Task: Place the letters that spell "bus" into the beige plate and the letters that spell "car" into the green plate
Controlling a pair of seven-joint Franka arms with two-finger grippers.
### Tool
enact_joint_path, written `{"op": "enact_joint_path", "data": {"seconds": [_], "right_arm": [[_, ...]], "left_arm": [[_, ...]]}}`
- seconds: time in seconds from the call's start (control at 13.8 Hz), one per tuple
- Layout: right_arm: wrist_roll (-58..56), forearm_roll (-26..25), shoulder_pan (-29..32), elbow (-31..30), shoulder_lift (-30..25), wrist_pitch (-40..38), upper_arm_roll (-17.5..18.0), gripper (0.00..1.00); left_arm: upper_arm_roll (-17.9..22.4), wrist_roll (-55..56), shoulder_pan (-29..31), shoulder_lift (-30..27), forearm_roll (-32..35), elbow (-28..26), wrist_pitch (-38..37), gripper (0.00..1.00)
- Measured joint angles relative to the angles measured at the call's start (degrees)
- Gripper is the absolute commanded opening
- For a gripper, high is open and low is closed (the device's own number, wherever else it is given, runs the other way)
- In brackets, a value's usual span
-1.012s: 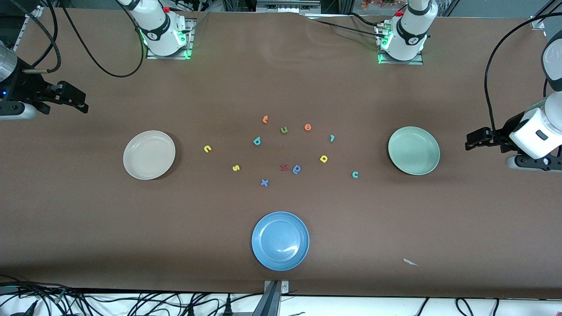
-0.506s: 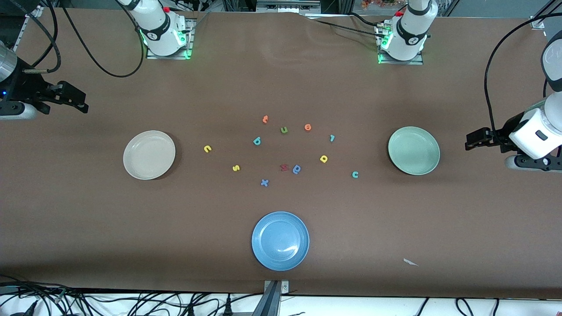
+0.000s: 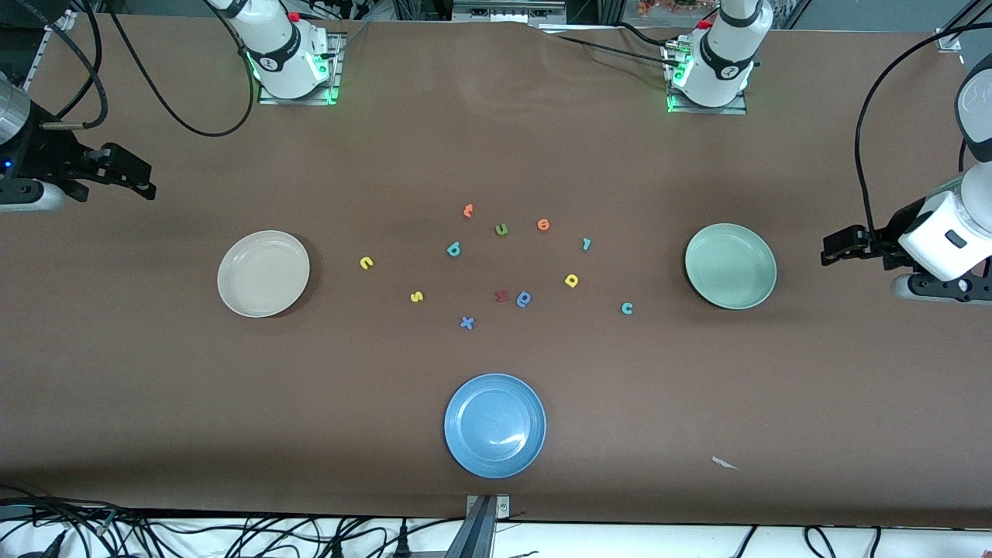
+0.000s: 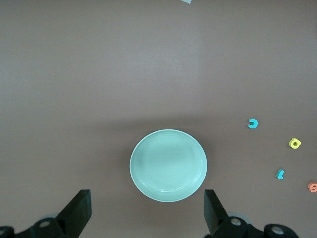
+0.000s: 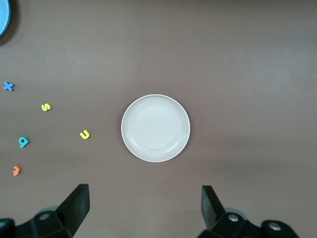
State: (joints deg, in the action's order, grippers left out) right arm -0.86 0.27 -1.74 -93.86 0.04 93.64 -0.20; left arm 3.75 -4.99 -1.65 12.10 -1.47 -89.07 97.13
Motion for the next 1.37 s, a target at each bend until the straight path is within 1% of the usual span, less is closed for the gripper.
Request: {"op": "enact_joint_path", "data": {"seconds": [0.72, 1.16, 1.23, 1.37], "right_arm": [[0.0, 0.0, 0.0, 0.0, 0.0, 0.0, 0.0, 1.00], [0.0, 0.0, 0.0, 0.0, 0.0, 0.0, 0.0, 1.00], [0.0, 0.0, 0.0, 0.0, 0.0, 0.0, 0.0, 1.00], [0.0, 0.0, 0.0, 0.0, 0.0, 0.0, 0.0, 1.00]], "left_arm": [[0.0, 0.0, 0.0, 0.1, 0.0, 0.0, 0.0, 1.00], [-0.5, 0.1, -1.2, 1.9, -0.1, -0.1, 0.0, 1.00], [-0.5, 0.1, -1.7, 2.3, -0.4, -0.5, -0.1, 1.00], [-0.6, 0.7, -3.0, 2.8, -3.6, -1.6, -0.2, 1.00]]}}
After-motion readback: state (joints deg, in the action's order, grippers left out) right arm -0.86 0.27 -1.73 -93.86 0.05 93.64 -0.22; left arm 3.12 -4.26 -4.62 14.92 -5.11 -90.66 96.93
